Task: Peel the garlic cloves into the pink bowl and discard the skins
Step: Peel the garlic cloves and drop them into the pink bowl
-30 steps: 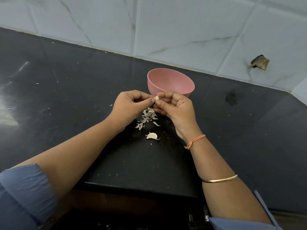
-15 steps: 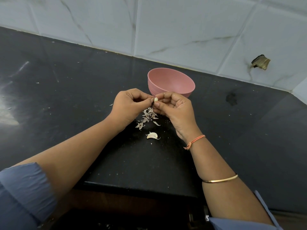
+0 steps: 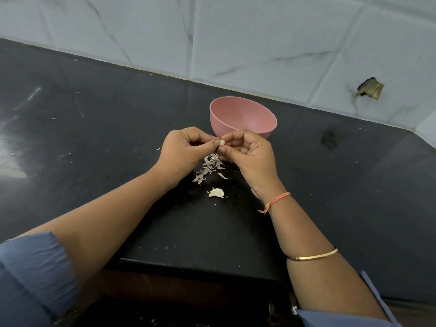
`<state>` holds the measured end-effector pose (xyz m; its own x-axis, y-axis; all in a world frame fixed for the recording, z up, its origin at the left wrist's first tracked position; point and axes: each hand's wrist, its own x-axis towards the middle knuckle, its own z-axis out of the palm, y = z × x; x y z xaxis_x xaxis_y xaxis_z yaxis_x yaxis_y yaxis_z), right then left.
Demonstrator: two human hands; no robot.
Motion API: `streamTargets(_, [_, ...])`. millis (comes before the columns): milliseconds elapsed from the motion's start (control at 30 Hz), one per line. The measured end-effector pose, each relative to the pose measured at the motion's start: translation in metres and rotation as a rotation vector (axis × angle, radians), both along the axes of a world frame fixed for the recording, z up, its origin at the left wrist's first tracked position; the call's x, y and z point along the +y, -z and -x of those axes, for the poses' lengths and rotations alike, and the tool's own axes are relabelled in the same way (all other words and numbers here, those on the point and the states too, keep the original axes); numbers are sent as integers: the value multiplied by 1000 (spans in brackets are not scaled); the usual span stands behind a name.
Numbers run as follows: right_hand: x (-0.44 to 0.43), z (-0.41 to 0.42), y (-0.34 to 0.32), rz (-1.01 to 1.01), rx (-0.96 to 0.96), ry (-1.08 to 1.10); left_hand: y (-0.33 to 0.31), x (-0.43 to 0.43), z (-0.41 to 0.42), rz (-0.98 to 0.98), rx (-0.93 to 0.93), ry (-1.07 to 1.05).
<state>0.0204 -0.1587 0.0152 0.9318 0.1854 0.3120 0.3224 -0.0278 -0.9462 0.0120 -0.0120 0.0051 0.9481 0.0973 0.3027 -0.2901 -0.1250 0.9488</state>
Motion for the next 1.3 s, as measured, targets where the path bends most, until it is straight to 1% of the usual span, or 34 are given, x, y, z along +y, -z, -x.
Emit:
streamTargets(233, [0, 2, -1, -50, 36, -25, -2, 0, 0, -32, -23, -37])
streamTargets(500, [-1, 3, -4, -120, 118, -79, -4, -2, 1, -64, -33, -97])
streamTargets(700, [-2, 5, -6, -167, 185, -88, -3, 1, -3, -93, -18, -191])
streamTargets(800, [-2, 5, -7, -163, 192, -84, -1, 2, -5, -70, -16, -217])
streamTargets(900, [-3, 4, -5, -99, 161, -24, 0, 2, -7, -24, -12, -252])
streamTargets(933, [-3, 3, -5, -89, 154, -4, 1, 2, -7, -37, -20, -262])
streamTargets(1033, [-1, 3, -7, -86, 98, 48, 1, 6, -10, -178, -40, -322])
streamTargets(1100, [-1, 1, -8, -59, 10, 117, 1, 7, -12, -203, -25, -338])
streamTargets(1300, [-7, -11, -11, 135, -343, 488, 3, 8, -14, -229, 1, -329])
